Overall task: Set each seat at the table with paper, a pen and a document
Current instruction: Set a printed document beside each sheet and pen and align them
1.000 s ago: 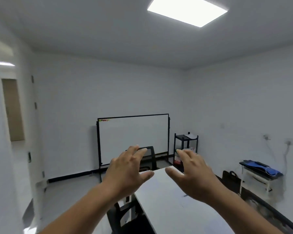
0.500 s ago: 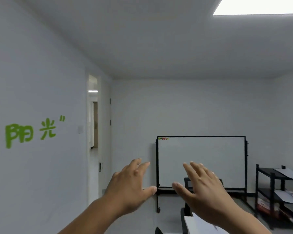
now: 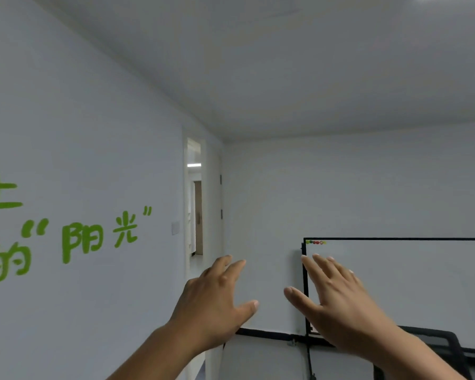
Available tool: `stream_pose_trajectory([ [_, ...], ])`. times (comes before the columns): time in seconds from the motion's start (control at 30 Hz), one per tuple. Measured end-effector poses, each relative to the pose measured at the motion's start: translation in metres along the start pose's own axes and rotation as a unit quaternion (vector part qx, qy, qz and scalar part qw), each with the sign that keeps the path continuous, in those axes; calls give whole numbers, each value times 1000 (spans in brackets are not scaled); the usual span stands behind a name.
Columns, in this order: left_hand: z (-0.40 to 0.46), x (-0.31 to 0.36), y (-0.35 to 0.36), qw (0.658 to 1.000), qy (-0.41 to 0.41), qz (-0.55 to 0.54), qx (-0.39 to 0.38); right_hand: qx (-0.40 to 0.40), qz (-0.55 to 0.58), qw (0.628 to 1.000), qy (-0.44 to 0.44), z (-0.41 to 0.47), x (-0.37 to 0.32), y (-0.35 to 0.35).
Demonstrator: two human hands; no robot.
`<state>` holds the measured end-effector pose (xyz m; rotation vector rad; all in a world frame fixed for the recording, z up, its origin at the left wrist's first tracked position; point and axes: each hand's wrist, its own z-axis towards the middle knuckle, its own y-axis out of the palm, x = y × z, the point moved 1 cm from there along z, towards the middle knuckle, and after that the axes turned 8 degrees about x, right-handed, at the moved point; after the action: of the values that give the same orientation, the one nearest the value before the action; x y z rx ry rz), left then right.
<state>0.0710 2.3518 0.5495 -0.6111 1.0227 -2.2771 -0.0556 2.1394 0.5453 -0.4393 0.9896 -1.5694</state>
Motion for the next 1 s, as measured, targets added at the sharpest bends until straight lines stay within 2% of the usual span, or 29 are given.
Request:
stream_pose_trajectory([
  [0.33, 101, -127, 50, 999, 26, -27, 2, 11, -29, 1000, 3, 124, -71, 98],
  [0.53, 168, -175, 71, 998, 47, -40, 3, 11, -37, 999, 14, 192, -86, 137],
  [0.77, 245, -203, 116, 998, 51, -42, 5, 23, -58, 998, 31, 262, -66, 170],
  [1.0, 350, -201, 193, 998, 53, -26, -20, 34, -74, 994, 70, 357, 0, 220],
])
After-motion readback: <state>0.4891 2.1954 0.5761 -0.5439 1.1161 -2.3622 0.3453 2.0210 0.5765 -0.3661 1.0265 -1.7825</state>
